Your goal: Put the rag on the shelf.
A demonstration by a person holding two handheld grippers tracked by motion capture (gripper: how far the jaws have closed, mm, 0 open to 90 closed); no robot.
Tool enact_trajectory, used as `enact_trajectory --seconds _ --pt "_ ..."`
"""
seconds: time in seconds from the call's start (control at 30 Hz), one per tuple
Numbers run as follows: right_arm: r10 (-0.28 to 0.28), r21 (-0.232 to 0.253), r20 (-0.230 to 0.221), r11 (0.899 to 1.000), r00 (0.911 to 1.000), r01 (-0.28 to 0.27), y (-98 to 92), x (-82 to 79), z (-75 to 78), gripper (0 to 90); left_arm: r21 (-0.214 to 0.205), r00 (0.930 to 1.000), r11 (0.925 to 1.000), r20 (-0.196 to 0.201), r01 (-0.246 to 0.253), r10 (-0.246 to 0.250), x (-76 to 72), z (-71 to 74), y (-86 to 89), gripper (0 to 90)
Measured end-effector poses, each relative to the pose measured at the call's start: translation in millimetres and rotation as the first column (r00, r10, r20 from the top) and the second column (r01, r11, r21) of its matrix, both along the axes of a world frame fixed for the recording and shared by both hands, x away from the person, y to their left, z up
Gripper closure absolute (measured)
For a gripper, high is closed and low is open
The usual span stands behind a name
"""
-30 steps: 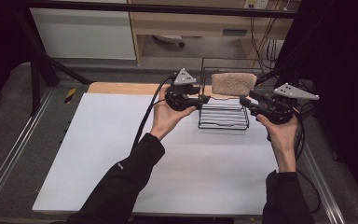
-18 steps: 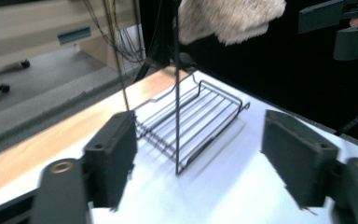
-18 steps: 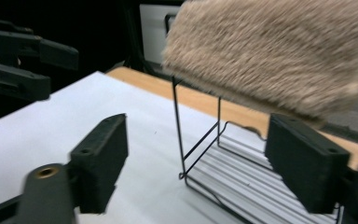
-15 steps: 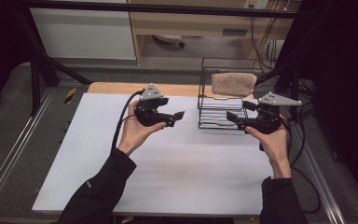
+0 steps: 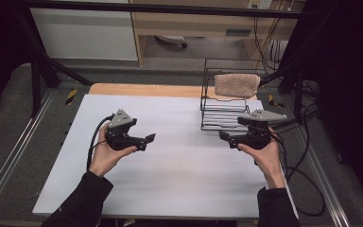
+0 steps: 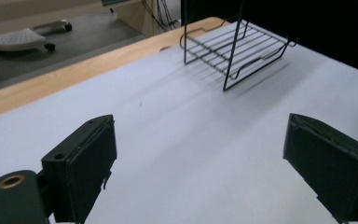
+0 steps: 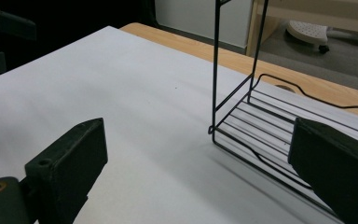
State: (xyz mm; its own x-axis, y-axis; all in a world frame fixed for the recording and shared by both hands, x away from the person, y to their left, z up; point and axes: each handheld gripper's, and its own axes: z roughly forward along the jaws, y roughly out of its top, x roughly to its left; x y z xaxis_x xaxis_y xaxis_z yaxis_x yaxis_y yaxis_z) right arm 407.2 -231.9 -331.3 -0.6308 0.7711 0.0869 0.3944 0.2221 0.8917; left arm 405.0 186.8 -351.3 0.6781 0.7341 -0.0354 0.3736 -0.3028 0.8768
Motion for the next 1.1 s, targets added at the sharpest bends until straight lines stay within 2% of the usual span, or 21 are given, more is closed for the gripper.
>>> enact_trajectory --seconds 0.17,0.27,0.47,0.8,1.1 --pt "0.012 -0.007 -0.019 1.0 0.9997 -0.012 4.4 -5.7 -15.7 2.6 -0.004 0.9989 0.9997 -0.039 -0.025 0.025 -11.5 -22.8 21.6 9.5" --pt "0.018 -0.001 -0.045 1.0 0.9988 -0.018 5.2 -9.2 -26.1 2.3 -0.001 0.9981 0.9995 -0.053 -0.032 0.031 -18.7 -36.2 33.2 9.5" --pt "0.01 -0.004 -0.086 1.0 0.9962 -0.011 1.6 -15.2 -49.6 1.9 0.004 0.9962 0.9991 -0.076 -0.041 0.041 -30.1 -54.8 53.4 9.5" --pt "0.015 -0.003 -0.158 1.0 0.9873 -0.016 -9.7 -31.2 -88.6 1.2 0.032 0.9954 0.9994 -0.094 -0.013 0.016 -44.3 -73.7 73.6 9.6" --pt "0.03 -0.012 -0.178 0.999 0.9835 -0.033 -19.0 -43.7 -106.2 0.7 0.032 0.9953 0.9995 -0.096 -0.006 0.009 -53.3 -81.2 83.4 9.6"
